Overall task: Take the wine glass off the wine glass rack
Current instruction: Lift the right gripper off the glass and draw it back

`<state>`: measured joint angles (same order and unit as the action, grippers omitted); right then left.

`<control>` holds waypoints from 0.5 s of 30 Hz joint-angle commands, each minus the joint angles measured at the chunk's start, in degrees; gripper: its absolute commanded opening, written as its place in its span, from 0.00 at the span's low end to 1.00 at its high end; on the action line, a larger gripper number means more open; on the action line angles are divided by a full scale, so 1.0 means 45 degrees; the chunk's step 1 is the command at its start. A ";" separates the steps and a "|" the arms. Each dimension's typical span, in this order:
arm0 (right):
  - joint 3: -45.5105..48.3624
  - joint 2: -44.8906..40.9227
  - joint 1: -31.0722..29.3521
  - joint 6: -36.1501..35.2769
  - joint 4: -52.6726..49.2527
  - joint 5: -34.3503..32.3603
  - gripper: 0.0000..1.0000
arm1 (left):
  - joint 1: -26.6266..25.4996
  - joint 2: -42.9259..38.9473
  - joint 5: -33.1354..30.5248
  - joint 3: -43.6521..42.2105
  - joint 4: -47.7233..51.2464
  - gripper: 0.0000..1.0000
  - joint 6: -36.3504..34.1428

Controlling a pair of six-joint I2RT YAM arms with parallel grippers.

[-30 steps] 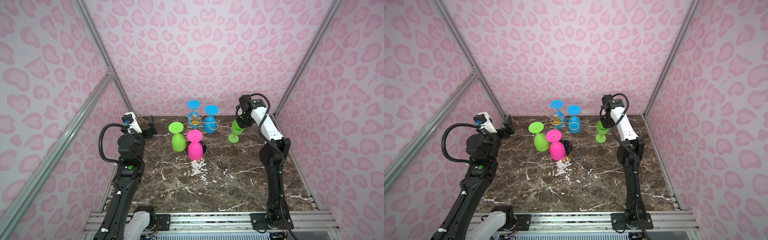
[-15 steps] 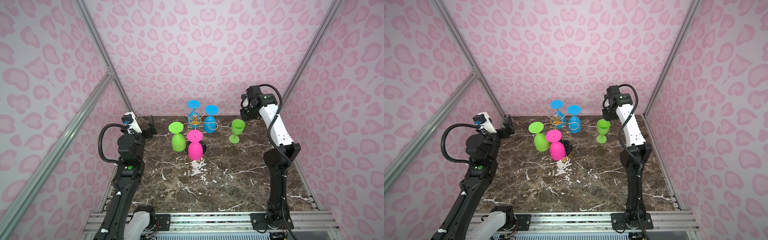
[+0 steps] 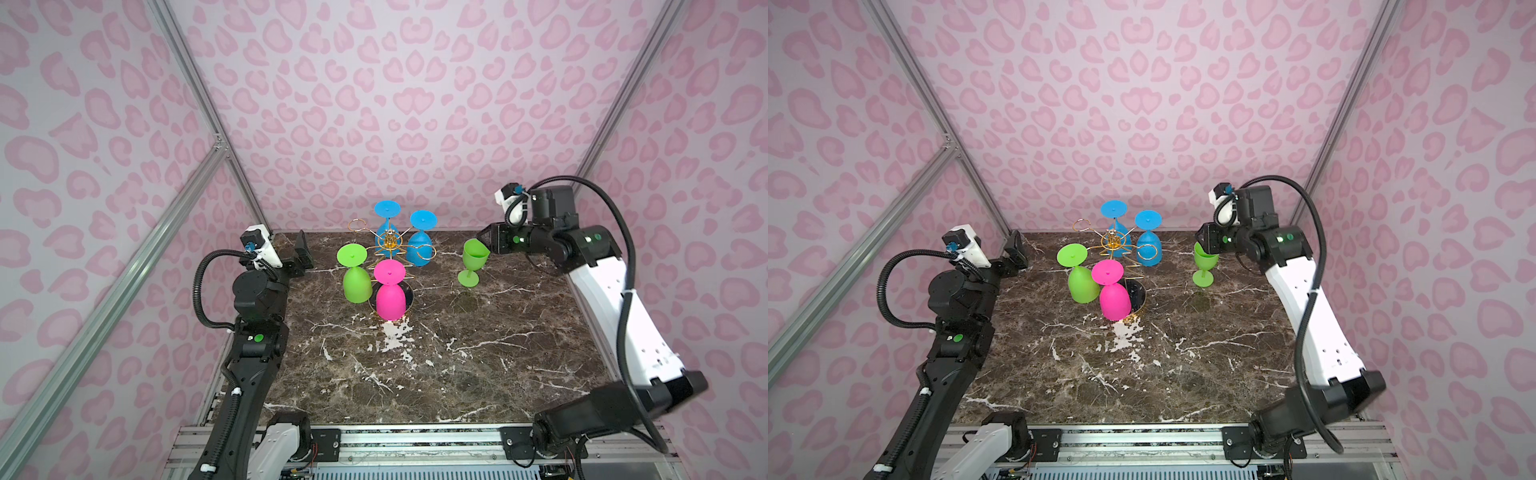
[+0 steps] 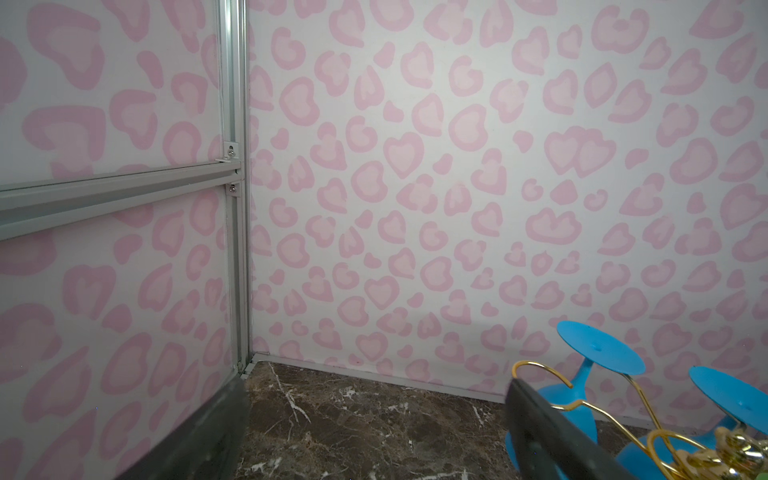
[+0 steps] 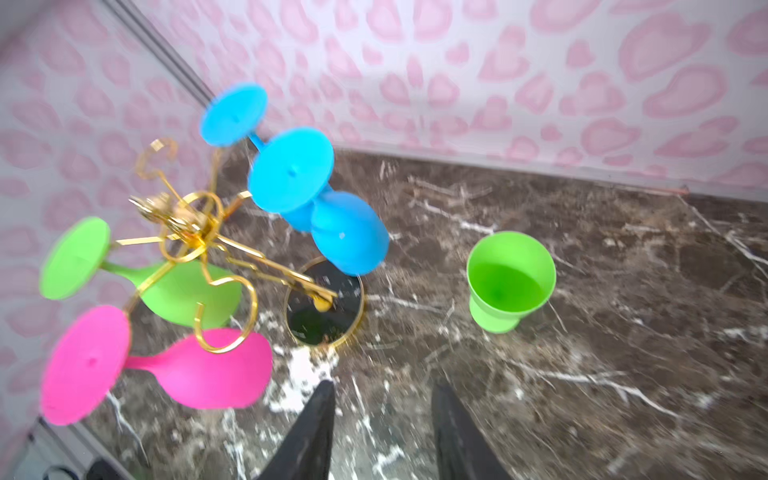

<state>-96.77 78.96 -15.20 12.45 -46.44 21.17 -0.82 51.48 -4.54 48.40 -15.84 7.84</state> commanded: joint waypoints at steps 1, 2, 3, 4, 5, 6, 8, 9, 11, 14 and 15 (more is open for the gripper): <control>0.2374 -0.1996 -0.0168 0.2719 0.4381 0.1438 0.45 | 0.0006 -0.0150 -0.0125 0.0025 -0.0114 0.97 -0.0113; 0.3261 -0.2556 -0.0287 0.3352 0.5069 0.1906 0.47 | 0.0006 -0.0151 -0.0113 0.0025 -0.0114 0.97 -0.0072; 0.3799 -0.2962 -0.0469 0.3998 0.5614 0.2254 0.47 | 0.0007 -0.0150 -0.0079 0.0025 -0.0114 0.97 -0.0045; 0.4260 -0.3228 -0.0716 0.4551 0.6100 0.2400 0.47 | 0.0010 -0.0137 -0.0034 0.0024 -0.0114 0.97 -0.0031; 0.4664 -0.3422 -0.1101 0.4961 0.6508 0.2461 0.48 | 0.0007 -0.0126 -0.0009 0.0023 -0.0114 0.97 0.0007; 0.4928 -0.3517 -0.1520 0.5261 0.6692 0.2402 0.48 | 0.0008 -0.0126 0.0009 0.0013 -0.0114 0.97 0.0019; 0.5336 -0.3461 -0.2380 0.5705 0.7070 0.2133 0.49 | 0.0006 -0.0123 0.0009 0.0006 -0.0133 0.97 0.0027; 0.5471 -0.3348 -0.2798 0.5921 0.7237 0.1971 0.48 | 0.0007 -0.0146 0.0002 0.0006 -0.0133 0.97 0.0027; 0.5798 -0.3033 -0.3586 0.6280 0.7684 0.1658 0.49 | 0.0007 -0.0196 -0.0024 -0.0013 -0.0133 0.97 0.0015; 0.6168 -0.2482 -0.4515 0.7030 0.8581 0.1358 0.46 | 0.0008 -0.0263 -0.0070 -0.0014 -0.0133 0.97 -0.0036; 0.6210 -0.2325 -0.4752 0.7295 0.8780 0.1201 0.44 | 0.0011 -0.0283 -0.0066 -0.0029 -0.0133 0.97 -0.0031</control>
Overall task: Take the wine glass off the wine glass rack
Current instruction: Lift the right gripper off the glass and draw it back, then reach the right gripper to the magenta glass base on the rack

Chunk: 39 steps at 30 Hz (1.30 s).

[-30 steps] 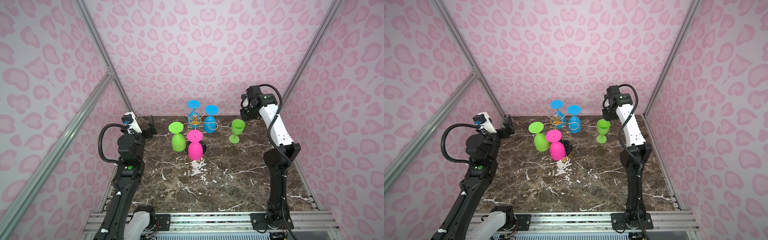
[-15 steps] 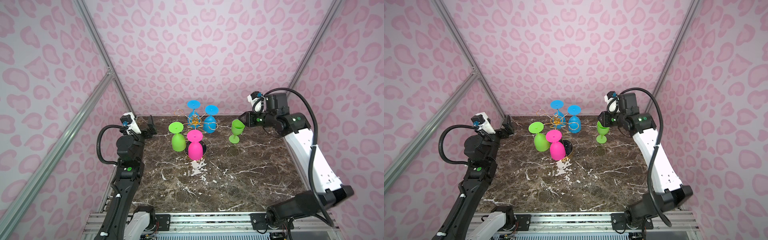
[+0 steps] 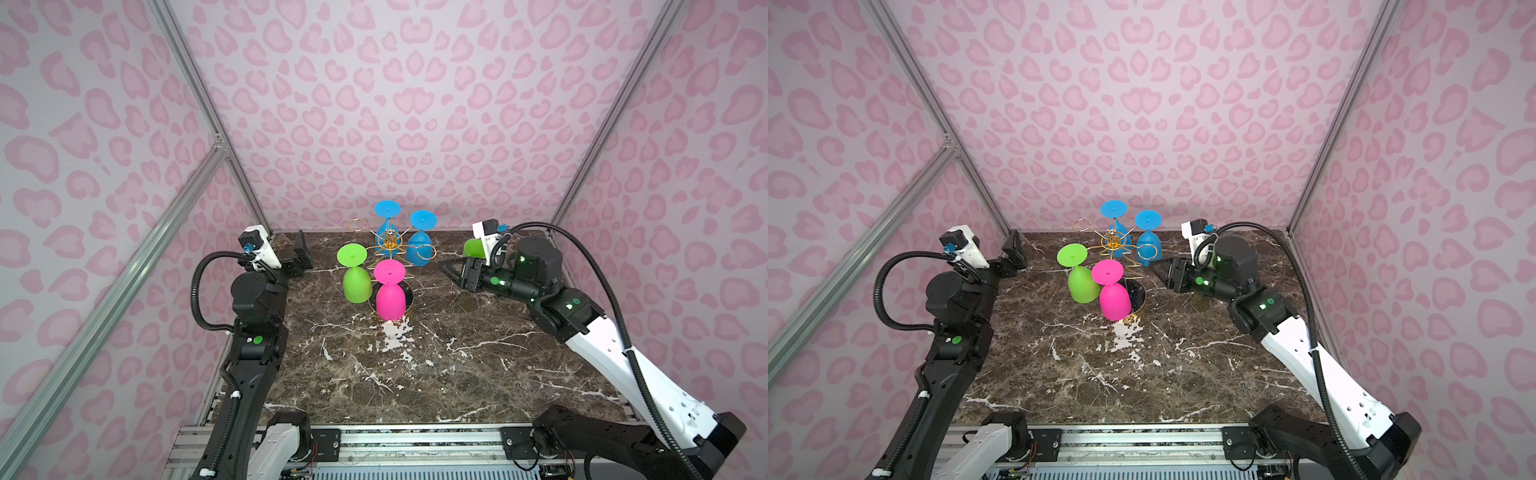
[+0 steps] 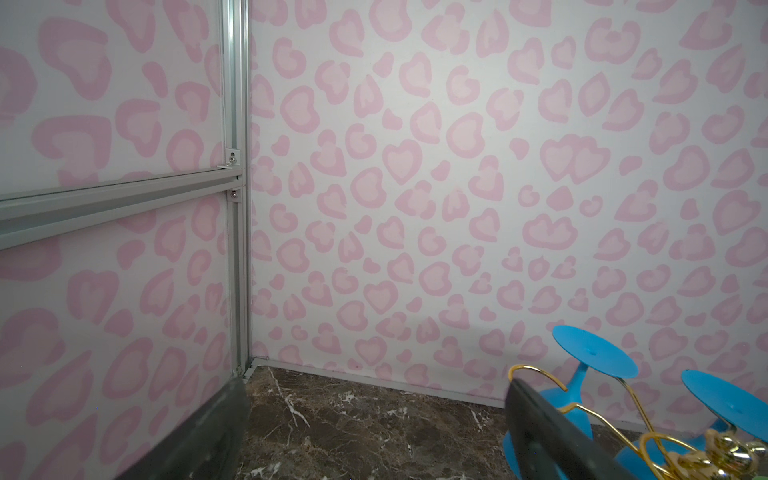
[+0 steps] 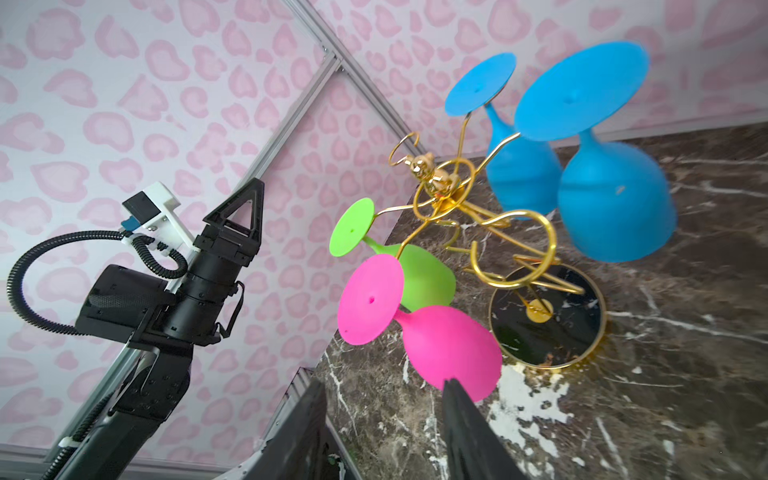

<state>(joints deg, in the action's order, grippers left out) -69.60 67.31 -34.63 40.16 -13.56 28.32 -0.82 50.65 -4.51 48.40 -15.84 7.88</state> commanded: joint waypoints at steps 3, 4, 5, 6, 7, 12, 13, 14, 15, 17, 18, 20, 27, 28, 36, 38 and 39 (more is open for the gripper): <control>0.0302 0.0554 -0.0988 0.1406 0.1780 -0.0984 0.44 | 0.0009 -0.0134 -0.0074 -0.0018 -0.0133 0.97 -0.0052; 0.0310 0.0689 -0.1079 0.1510 0.1769 -0.1130 0.44 | 0.0012 -0.0154 -0.0083 -0.0014 -0.0124 0.97 -0.0073; 0.0374 0.0769 -0.1155 0.1622 0.1880 -0.1212 0.43 | 0.0007 -0.0180 -0.0072 -0.0009 -0.0121 0.97 -0.0063; 0.0505 0.0882 -0.1182 0.1787 0.2058 -0.1214 0.42 | 0.0008 -0.0179 -0.0047 -0.0011 -0.0129 0.97 -0.0070; 0.0646 0.0967 -0.1205 0.2006 0.2299 -0.1217 0.42 | 0.0007 -0.0182 -0.0041 -0.0014 -0.0122 0.97 -0.0066; 0.0978 0.1247 -0.1242 0.2403 0.2902 -0.1387 0.41 | 0.0006 -0.0158 -0.0018 -0.0014 -0.0133 0.97 -0.0045; 0.0961 0.1317 -0.1249 0.2413 0.2933 -0.1436 0.41 | 0.0011 -0.0125 -0.0019 -0.0014 -0.0143 0.97 -0.0032; 0.0992 0.1363 -0.1254 0.2467 0.3046 -0.1439 0.41 | 0.0012 -0.0140 -0.0013 -0.0028 -0.0152 0.97 -0.0032; 0.1058 0.1451 -0.1247 0.2599 0.3294 -0.1402 0.41 | 0.0009 -0.0125 -0.0015 -0.0033 -0.0153 0.97 -0.0028; 0.1054 0.1683 -0.1239 0.2854 0.3659 -0.1231 0.41 | 0.0004 -0.0139 -0.0024 -0.0033 -0.0152 0.97 -0.0015; 0.1034 0.1792 -0.1268 0.2953 0.3771 -0.1195 0.40 | -0.0012 -0.0134 -0.0028 -0.0038 -0.0153 0.97 -0.0035; 0.1015 0.2003 -0.1307 0.3148 0.3970 -0.1091 0.39 | -0.0011 -0.0117 -0.0048 -0.0034 -0.0134 0.97 -0.0041; 0.1031 0.2657 -0.1430 0.3601 0.4732 -0.0952 0.36 | -0.0013 -0.0166 -0.0013 -0.0014 -0.0114 0.97 -0.0072; 0.1040 0.2739 -0.1459 0.3669 0.4847 -0.0889 0.35 | -0.0018 -0.0199 -0.0024 -0.0018 -0.0114 0.97 -0.0069; 0.1058 0.3059 -0.1562 0.3864 0.5247 -0.0797 0.29 | -0.0003 -0.0187 0.0006 -0.0014 -0.0114 0.97 -0.0072; 0.1085 0.3082 -0.1567 0.3935 0.5352 -0.0752 0.27 | -0.0013 -0.0218 0.0024 -0.0014 -0.0114 0.97 -0.0071; 0.1092 0.3096 -0.1587 0.3964 0.5391 -0.0756 0.26 | -0.0013 -0.0215 0.0015 -0.0020 -0.0114 0.97 -0.0058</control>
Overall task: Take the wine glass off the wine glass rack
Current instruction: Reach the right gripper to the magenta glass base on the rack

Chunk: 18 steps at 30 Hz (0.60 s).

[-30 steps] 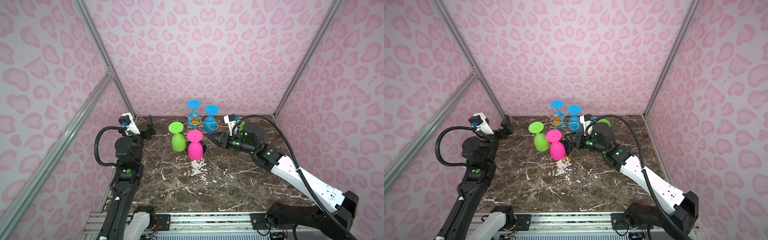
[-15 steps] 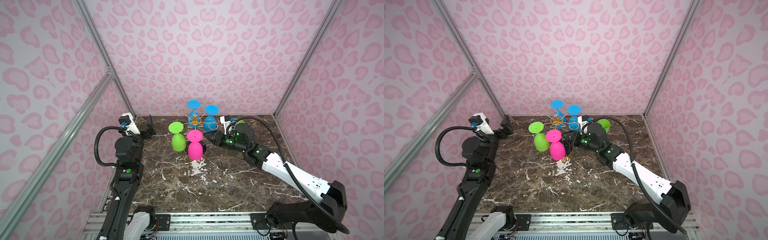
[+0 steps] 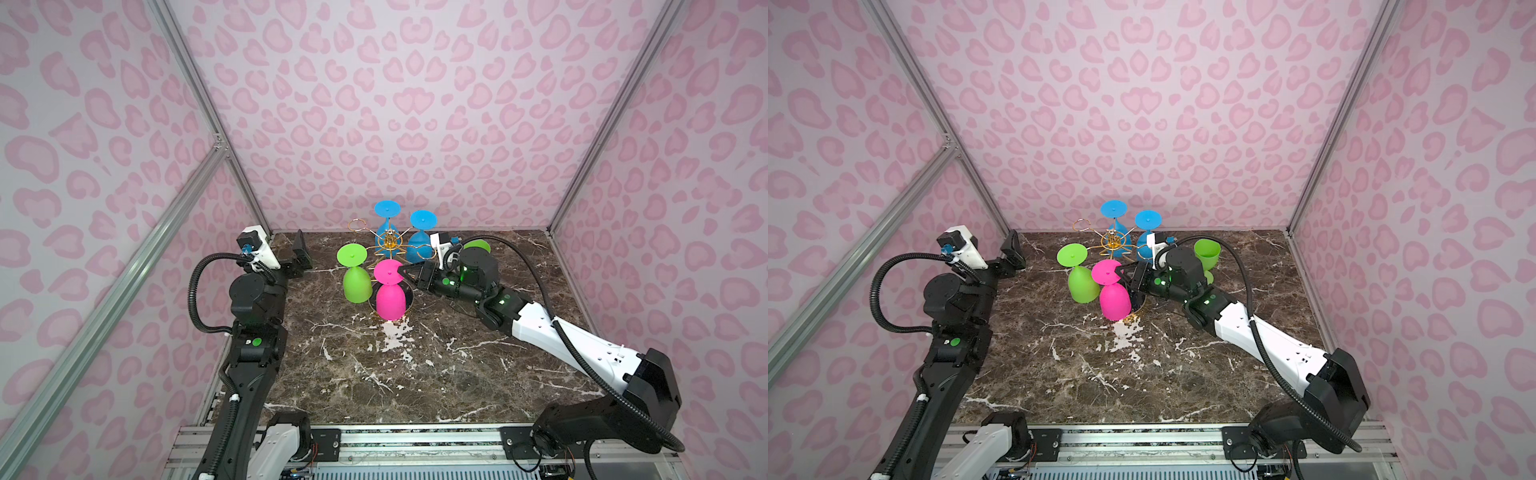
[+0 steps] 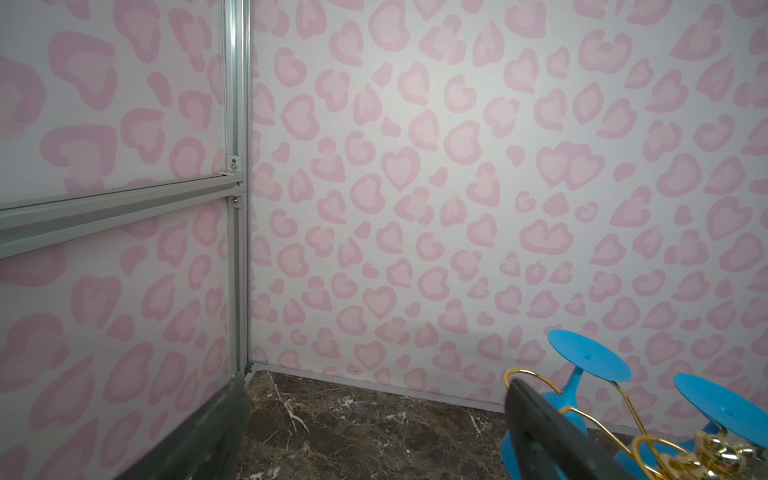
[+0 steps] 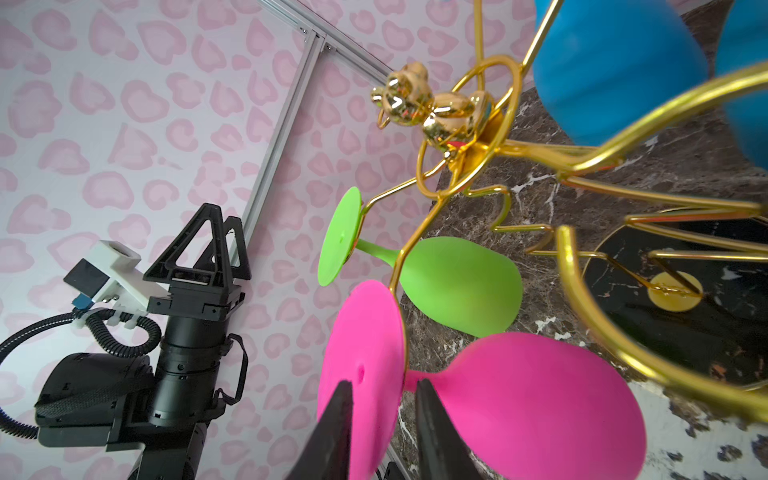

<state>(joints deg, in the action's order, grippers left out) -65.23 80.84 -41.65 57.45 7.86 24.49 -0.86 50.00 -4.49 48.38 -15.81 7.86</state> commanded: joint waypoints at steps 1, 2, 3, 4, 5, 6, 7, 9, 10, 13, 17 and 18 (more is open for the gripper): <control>0.0145 0.0083 -0.0041 0.0161 0.0683 0.0104 0.24 | -0.0003 -0.0061 0.0002 -0.0009 -0.0119 0.97 -0.0069; 0.0160 0.0087 -0.0042 0.0179 0.0729 0.0120 0.23 | -0.0001 -0.0077 -0.0007 -0.0009 -0.0119 0.97 -0.0085; 0.0160 0.0101 -0.0042 0.0195 0.0715 0.0109 0.23 | 0.0004 -0.0089 -0.0018 -0.0009 -0.0119 0.97 -0.0117; 0.0169 0.0065 -0.0037 0.0209 0.0696 0.0055 0.23 | -0.0003 -0.0098 -0.0048 -0.0009 -0.0100 0.97 -0.0138; 0.0180 0.0068 -0.0042 0.0233 0.0729 0.0046 0.22 | -0.0011 -0.0102 -0.0056 -0.0009 -0.0098 0.97 -0.0126; 0.0201 0.0080 -0.0039 0.0283 0.0787 0.0063 0.21 | -0.0002 -0.0108 -0.0041 -0.0009 -0.0099 0.97 -0.0136; 0.0219 0.0064 -0.0042 0.0327 0.0834 0.0085 0.21 | -0.0008 -0.0114 -0.0054 -0.0010 -0.0099 0.97 -0.0135; 0.0248 0.0057 -0.0041 0.0385 0.0905 0.0085 0.17 | -0.0017 -0.0126 -0.0050 -0.0009 -0.0099 0.97 -0.0128; 0.0278 0.0034 -0.0059 0.0408 0.0944 0.0047 0.16 | -0.0004 -0.0120 -0.0051 -0.0009 -0.0099 0.97 -0.0125; 0.0298 0.0099 -0.0061 0.0534 0.1100 0.0097 0.14 | -0.0021 -0.0127 -0.0053 -0.0029 -0.0099 0.97 -0.0155; 0.0480 0.0114 -0.0045 0.0825 0.1477 0.0118 0.08 | -0.0050 -0.0171 -0.0065 -0.0029 -0.0119 0.97 -0.0174; 0.0513 0.0103 -0.0055 0.0887 0.1567 0.0141 0.07 | -0.0061 -0.0175 -0.0070 -0.0029 -0.0119 0.97 -0.0178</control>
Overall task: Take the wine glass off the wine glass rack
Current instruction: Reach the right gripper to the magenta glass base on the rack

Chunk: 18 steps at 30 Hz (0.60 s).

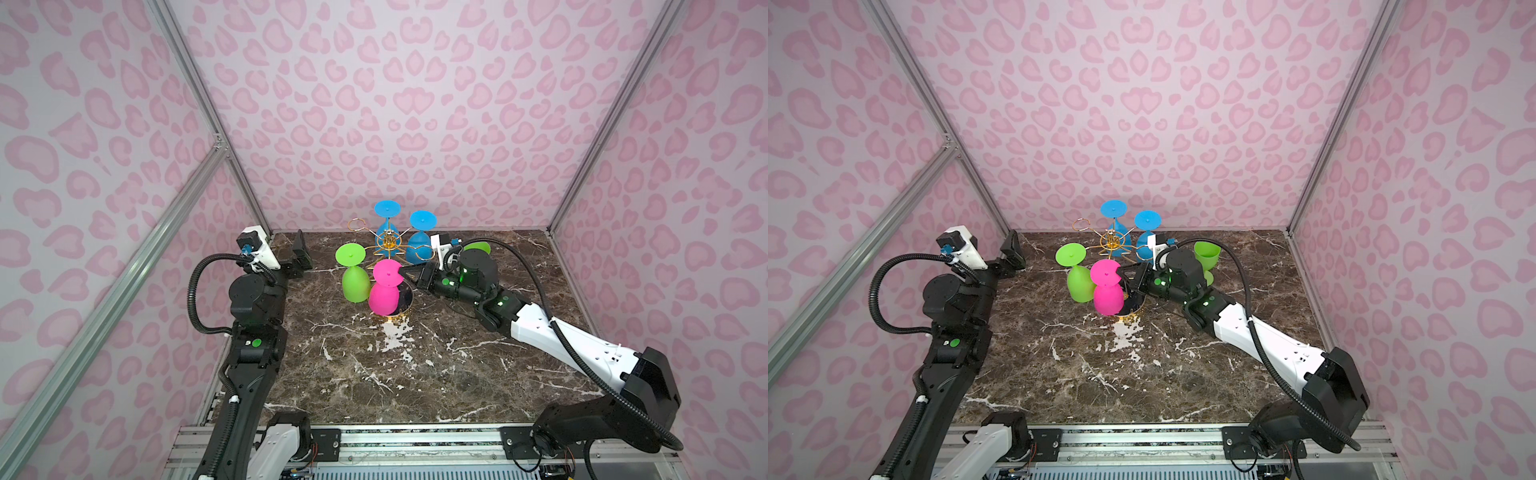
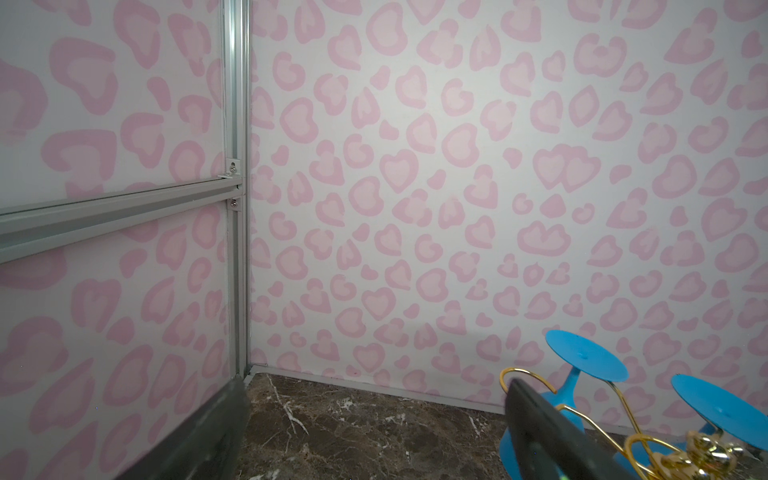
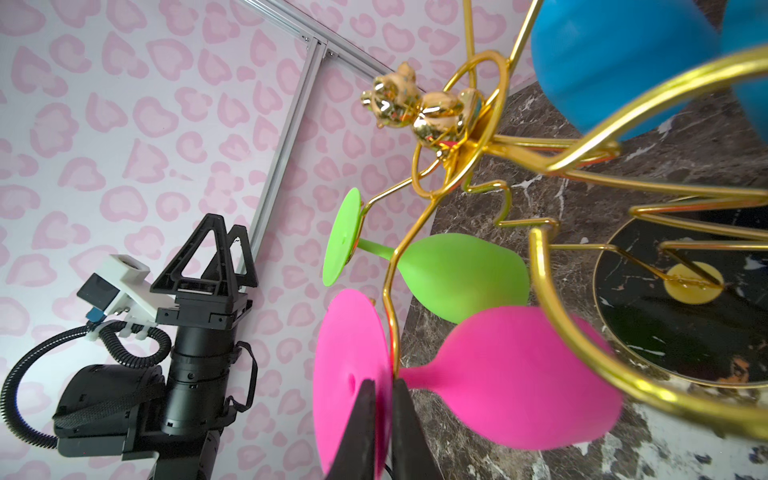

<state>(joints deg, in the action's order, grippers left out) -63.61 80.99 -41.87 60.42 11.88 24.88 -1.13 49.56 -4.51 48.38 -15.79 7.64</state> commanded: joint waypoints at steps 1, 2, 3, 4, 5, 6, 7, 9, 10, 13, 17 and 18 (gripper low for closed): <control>0.0156 0.0051 -0.0017 0.0262 0.0733 0.0054 0.07 | 0.0013 -0.0080 -0.0053 -0.0031 -0.0114 0.97 -0.0135; 0.0148 0.0008 -0.0002 0.0268 0.0739 0.0018 0.06 | -0.0018 -0.0084 -0.0057 -0.0029 -0.0123 0.97 -0.0125; 0.0112 -0.0034 0.0000 0.0282 0.0717 -0.0021 0.06 | -0.0013 -0.0081 -0.0059 -0.0029 -0.0123 0.97 -0.0116; 0.0061 -0.0048 -0.0012 0.0264 0.0679 -0.0041 0.06 | -0.0021 -0.0103 -0.0057 -0.0029 -0.0124 0.97 -0.0098; 0.0002 -0.0067 -0.0015 0.0227 0.0575 -0.0051 0.05 | -0.0027 -0.0094 -0.0062 -0.0029 -0.0122 0.97 -0.0108; -0.0038 -0.0071 -0.0010 0.0223 0.0537 -0.0066 0.04 | -0.0049 -0.0087 -0.0057 -0.0048 -0.0124 0.97 -0.0079; -0.0043 -0.0091 -0.0002 0.0230 0.0553 -0.0048 0.03 | -0.0067 -0.0080 -0.0052 -0.0048 -0.0109 0.97 -0.0077; -0.0007 -0.0117 0.0003 0.0344 0.0646 -0.0066 0.01 | -0.0100 -0.0111 -0.0051 -0.0051 -0.0124 0.97 -0.0078; 0.0046 -0.0120 0.0008 0.0447 0.0787 -0.0048 0.00 | -0.0116 -0.0087 -0.0047 -0.0048 -0.0124 0.97 -0.0082; 0.0128 -0.0127 0.0036 0.0726 0.1125 -0.0047 0.00 | -0.0140 -0.0089 -0.0046 -0.0071 -0.0140 0.97 -0.0097; 0.0205 -0.0039 0.0113 0.1263 0.1722 0.0251 0.00 | -0.0150 -0.0084 -0.0074 -0.0079 -0.0124 0.97 -0.0150; 0.0276 0.0002 0.0139 0.1452 0.1965 0.0318 0.00 | -0.0163 -0.0097 -0.0077 -0.0069 -0.0124 0.97 -0.0155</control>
<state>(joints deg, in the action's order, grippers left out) -63.07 80.62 -41.47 64.36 15.90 25.10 -1.83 49.41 -4.51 48.23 -15.73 7.44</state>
